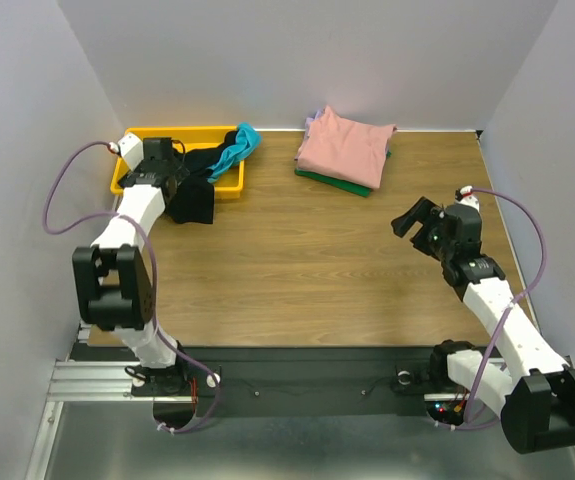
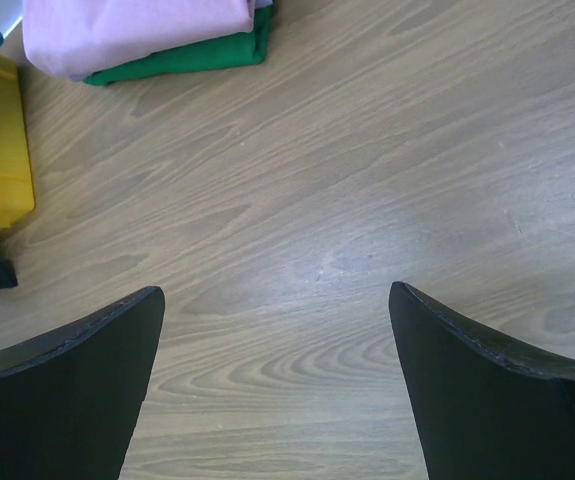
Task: Fold and stack the t-shirts
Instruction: Grab the tshirt from the pile
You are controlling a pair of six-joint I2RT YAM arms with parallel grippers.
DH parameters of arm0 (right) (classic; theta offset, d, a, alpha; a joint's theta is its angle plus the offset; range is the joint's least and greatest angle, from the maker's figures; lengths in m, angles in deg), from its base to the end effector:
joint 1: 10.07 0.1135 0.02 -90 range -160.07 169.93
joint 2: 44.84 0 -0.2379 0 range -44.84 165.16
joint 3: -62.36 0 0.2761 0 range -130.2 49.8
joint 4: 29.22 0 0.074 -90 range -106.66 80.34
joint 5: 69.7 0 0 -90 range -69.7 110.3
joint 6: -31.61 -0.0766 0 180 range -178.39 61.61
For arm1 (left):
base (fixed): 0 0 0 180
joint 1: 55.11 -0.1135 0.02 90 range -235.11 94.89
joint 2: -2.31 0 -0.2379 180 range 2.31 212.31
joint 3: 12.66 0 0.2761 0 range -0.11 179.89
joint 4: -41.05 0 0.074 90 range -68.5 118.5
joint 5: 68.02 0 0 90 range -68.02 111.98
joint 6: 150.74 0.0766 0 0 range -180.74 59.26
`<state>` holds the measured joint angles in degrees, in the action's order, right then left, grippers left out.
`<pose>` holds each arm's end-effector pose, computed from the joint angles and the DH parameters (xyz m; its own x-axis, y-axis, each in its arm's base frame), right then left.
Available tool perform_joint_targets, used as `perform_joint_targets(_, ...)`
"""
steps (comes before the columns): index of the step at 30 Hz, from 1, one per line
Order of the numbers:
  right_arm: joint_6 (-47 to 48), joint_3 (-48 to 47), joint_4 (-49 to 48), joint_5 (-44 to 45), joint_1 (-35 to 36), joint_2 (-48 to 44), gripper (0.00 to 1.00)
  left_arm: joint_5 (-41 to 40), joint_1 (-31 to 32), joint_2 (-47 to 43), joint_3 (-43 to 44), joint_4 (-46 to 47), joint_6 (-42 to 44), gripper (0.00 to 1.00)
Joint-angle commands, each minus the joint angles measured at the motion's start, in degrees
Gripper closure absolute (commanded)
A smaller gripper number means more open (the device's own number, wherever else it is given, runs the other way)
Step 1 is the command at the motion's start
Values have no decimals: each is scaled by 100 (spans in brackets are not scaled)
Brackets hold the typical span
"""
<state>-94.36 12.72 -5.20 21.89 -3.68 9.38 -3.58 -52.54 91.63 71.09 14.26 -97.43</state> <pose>0.2868 0.0300 0.2124 -0.4361 0.5420 -0.7184 0.2090 0.8375 0.5049 0.4139 0.0145 0.2480 -0.2354 -0.5290 -0.8153 -0.5790 0.7501 -0.3195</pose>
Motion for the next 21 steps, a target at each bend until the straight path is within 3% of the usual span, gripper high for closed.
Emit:
perform_joint_targets(1, 195, -124, -399, -18, 20, 98, 0, 526, -352, 699, 745, -184, 425, 2)
perform_joint_targets(6, 248, -124, -417, -132, 20, 212, 0, 815, -433, 1685, 1537, -246, 566, 15)
perform_joint_targets(8, 257, -107, -443, -132, 11, 238, 0, 1044, -441, 1764, 1581, -71, 549, 32)
perform_joint_targets(10, 292, -98, -443, -123, 20, 265, 0, 1228, -433, 1729, 1564, 70, 610, 40)
perform_joint_targets(12, 318, -80, -443, -132, 20, 265, 0, 1308, -433, 1650, 1564, 237, 715, 63)
perform_joint_targets(13, 336, -71, -443, -132, 20, 256, 0, 1282, -433, 1607, 1633, 203, 733, 100)
perform_joint_targets(21, 371, 25, -434, -97, 20, 28, 0, 1501, -441, 773, 1450, 623, 970, 100)
